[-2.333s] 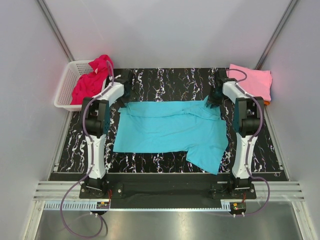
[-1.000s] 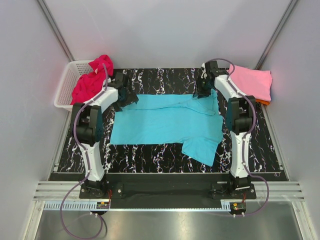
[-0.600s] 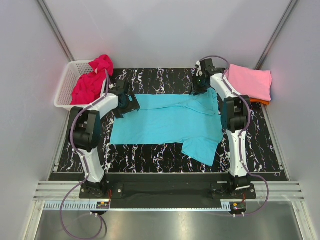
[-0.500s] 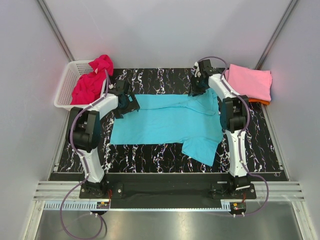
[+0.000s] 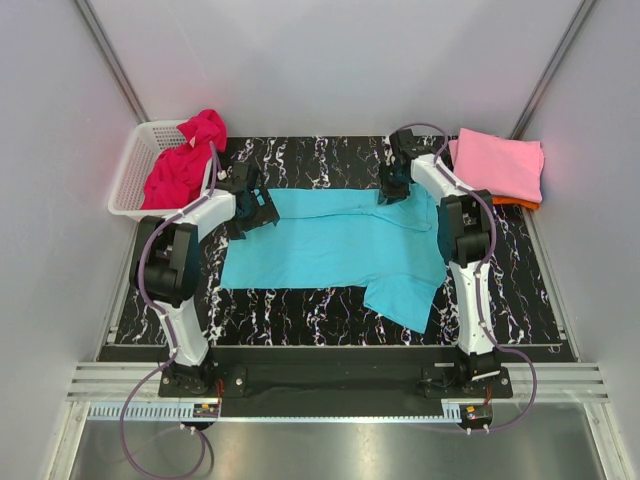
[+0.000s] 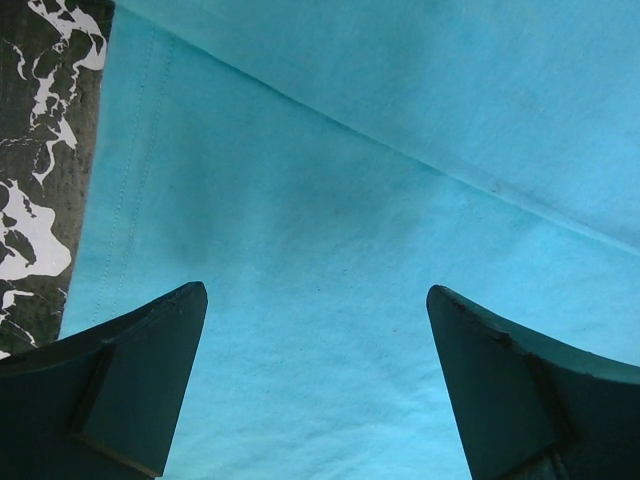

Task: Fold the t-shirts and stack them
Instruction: Fold the tshirt

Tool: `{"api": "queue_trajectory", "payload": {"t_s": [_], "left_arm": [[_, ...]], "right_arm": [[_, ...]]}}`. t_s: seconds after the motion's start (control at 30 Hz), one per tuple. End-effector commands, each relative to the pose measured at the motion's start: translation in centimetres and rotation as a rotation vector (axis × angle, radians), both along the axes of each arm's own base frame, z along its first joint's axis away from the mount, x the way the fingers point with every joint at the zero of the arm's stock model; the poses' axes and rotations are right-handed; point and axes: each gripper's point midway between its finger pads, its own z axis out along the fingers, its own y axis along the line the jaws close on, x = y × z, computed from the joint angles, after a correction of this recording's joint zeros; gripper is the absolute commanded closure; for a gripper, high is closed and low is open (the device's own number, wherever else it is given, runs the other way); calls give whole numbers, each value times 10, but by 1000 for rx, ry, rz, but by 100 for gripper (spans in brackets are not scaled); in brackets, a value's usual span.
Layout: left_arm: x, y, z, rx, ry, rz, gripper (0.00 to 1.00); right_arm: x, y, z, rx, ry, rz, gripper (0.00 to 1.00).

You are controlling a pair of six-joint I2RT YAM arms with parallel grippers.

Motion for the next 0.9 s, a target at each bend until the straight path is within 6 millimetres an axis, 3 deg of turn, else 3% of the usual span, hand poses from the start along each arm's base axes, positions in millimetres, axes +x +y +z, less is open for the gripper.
{"api": "queue_trajectory", "payload": {"t_s": [0.0,0.37,0.87], "left_arm": [[9,2,18,8,-68,-12,2],[10,0,13,4,-56,-17,1],[10,0,10,8,-52,-17,1]], "right_arm": [[2,-8,29,-51,-64,-9,62],[14,-4,79,-19,-219,1,62],[12,-13,49,-83,-179,5,62]]}}
